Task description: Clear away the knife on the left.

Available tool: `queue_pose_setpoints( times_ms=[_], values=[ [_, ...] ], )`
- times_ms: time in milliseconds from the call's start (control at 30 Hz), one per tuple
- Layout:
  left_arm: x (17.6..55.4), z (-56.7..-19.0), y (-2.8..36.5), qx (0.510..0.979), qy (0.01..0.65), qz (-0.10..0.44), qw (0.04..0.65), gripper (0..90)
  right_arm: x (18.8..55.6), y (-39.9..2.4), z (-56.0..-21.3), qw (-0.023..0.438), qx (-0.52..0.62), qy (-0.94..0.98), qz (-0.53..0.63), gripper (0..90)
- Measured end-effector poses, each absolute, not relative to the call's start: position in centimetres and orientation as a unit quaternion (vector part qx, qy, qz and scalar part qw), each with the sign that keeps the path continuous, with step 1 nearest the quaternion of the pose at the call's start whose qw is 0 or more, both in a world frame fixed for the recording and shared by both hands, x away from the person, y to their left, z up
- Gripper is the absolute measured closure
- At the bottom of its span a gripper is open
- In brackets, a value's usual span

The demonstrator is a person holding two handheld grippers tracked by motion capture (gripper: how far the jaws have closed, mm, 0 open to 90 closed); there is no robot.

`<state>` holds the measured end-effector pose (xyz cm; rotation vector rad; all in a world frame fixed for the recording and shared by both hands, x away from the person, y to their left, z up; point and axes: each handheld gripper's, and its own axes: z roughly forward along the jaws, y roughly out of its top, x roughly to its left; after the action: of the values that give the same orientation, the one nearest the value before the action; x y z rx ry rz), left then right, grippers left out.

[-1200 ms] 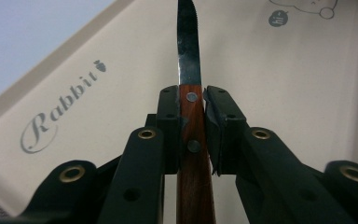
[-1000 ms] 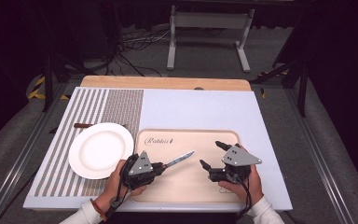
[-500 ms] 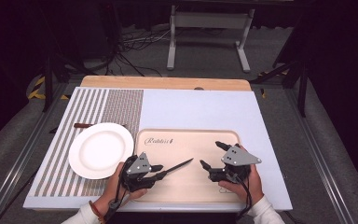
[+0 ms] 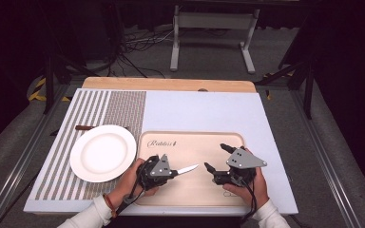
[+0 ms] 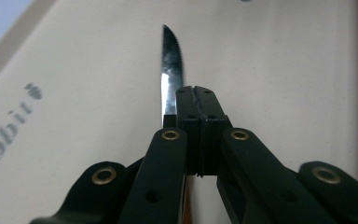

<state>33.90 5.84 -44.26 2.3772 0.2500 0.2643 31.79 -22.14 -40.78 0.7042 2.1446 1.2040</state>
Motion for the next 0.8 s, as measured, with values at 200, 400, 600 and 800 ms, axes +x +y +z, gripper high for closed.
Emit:
queue_pose_setpoints(
  times_ms=[200,400,600,800],
  values=[
    [34.1,-44.8,4.1,0.933,0.084,0.108,0.333,90.0,31.7,-22.0,-40.8,0.287,0.261,0.804,0.451,20.1],
    [34.3,-45.0,3.5,0.933,0.101,0.112,0.328,89.9,31.8,-22.0,-40.9,0.283,0.26,0.805,0.452,20.1],
    [34.3,-44.8,4.0,0.936,0.121,0.133,0.303,90.0,31.7,-21.8,-41.0,0.28,0.256,0.809,0.449,20.1],
    [34.3,-44.6,5.8,0.938,0.136,0.142,0.284,90.0,31.9,-21.7,-41.2,0.277,0.259,0.811,0.445,19.9]
  ],
)
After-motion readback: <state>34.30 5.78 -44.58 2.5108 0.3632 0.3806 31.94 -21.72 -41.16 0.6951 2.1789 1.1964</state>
